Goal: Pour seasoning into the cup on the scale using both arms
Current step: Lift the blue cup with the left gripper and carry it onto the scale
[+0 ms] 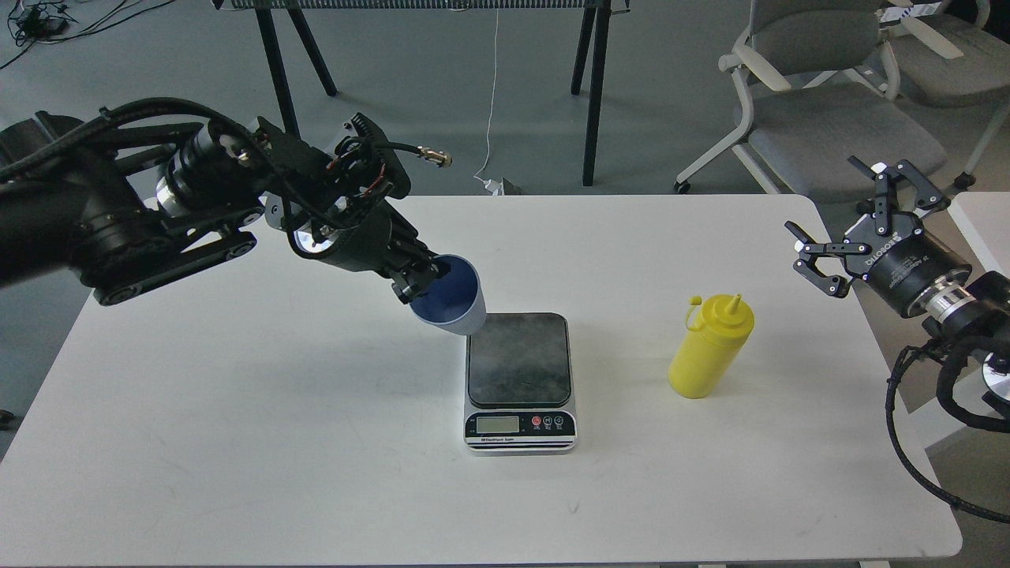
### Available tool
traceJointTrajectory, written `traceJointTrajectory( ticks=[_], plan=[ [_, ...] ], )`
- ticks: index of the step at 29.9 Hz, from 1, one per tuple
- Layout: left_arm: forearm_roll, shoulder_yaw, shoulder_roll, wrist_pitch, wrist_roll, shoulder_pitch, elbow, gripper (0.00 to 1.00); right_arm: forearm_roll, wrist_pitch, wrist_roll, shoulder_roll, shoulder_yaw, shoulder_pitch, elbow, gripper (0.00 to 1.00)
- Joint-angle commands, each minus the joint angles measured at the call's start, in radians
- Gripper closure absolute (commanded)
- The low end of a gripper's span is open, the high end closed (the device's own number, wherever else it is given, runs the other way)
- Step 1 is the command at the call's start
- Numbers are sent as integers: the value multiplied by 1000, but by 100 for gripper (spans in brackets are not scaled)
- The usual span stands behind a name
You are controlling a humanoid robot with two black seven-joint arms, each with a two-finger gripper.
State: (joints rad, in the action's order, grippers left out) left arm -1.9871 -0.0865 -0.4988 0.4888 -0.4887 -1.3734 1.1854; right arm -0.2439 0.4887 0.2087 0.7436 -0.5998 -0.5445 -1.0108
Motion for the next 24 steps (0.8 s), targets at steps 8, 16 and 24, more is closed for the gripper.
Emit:
traceJointTrajectory(
  ticks=[8, 16, 24],
  plan=[
    [-6, -15, 167, 0, 0, -15, -29, 100, 0, 0, 1, 3, -6, 0, 0, 0],
    [-10, -38, 282, 0, 0, -6, -167, 100, 0, 0, 1, 6, -8, 0, 1, 0],
    [-13, -76, 287, 0, 0, 4, -178, 100, 0, 0, 1, 5, -14, 0, 1, 0]
  ],
)
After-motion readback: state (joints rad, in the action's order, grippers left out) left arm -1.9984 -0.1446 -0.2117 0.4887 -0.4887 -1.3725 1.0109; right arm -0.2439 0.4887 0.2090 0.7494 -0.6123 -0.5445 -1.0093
